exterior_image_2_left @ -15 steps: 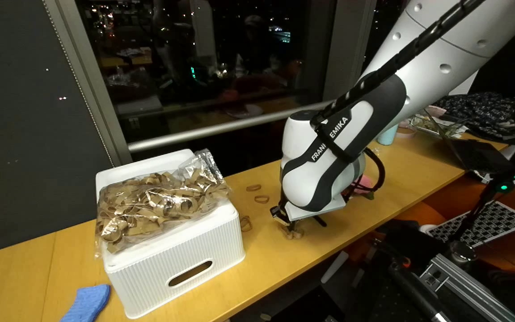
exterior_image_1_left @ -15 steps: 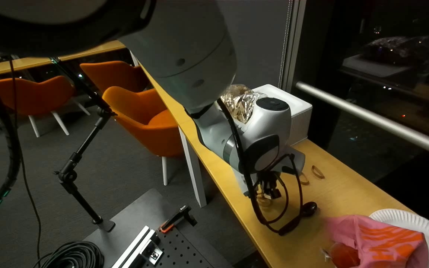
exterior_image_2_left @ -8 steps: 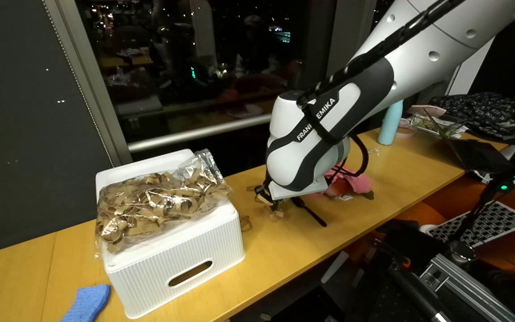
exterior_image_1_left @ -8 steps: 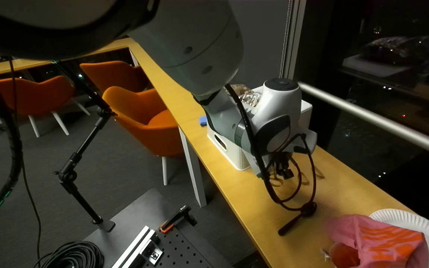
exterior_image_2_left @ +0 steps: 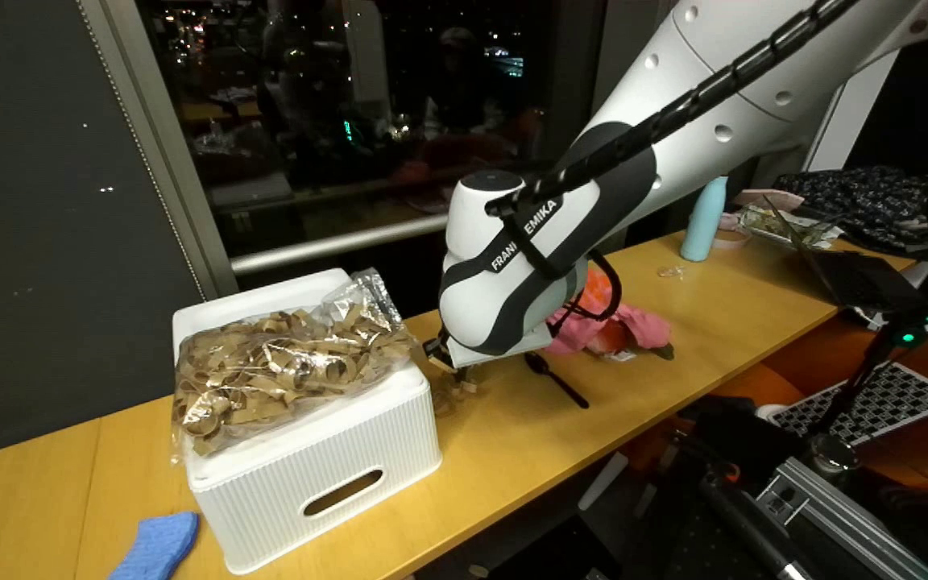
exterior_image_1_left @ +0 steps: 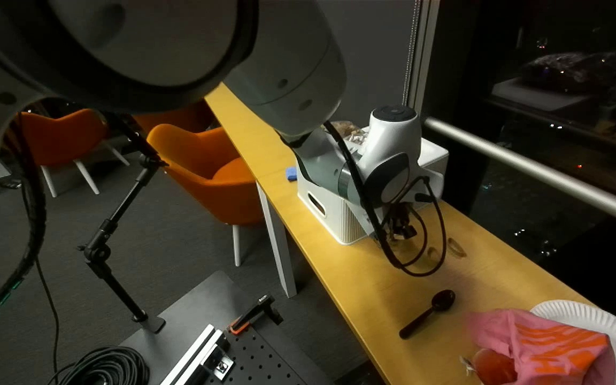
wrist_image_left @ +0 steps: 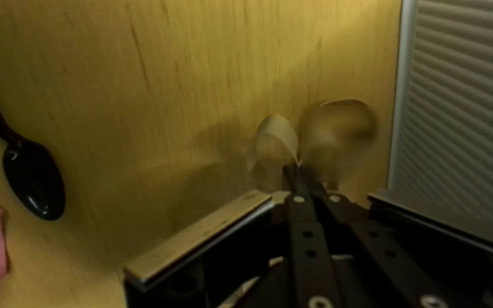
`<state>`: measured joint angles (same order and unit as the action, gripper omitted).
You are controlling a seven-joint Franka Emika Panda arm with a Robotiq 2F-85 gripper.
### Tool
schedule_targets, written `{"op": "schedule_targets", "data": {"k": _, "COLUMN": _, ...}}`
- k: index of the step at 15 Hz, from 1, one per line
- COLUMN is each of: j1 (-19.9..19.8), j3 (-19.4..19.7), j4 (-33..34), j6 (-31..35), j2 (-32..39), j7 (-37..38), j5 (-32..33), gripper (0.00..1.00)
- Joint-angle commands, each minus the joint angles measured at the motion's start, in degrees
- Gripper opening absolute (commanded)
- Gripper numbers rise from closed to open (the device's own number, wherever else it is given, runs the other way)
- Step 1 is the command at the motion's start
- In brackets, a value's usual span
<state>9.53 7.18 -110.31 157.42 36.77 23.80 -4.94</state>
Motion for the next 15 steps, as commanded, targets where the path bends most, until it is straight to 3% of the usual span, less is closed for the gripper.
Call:
{"op": "schedule_targets", "data": {"k": 1, "j1": 0.3, "j3": 0.2, "j4": 2.4, "j6": -0.7, "j2": 2.3, "j7": -0.2, "j5": 0.9, "gripper": 0.0}}
{"op": "schedule_targets", "data": {"k": 9, "j1": -4.6, "j3": -5.1, "j4": -2.3, "j6": -1.0, "j2": -2.5, "j7": -18.0, "j5": 2.4, "gripper": 0.0}}
{"op": "schedule_targets", "data": {"k": 15, "j1": -9.3, "j3": -8.4, "j4": -2.2, "j6": -6.4, "j2": -3.5, "j7": -33.9, "j5": 6.2, "gripper": 0.0}}
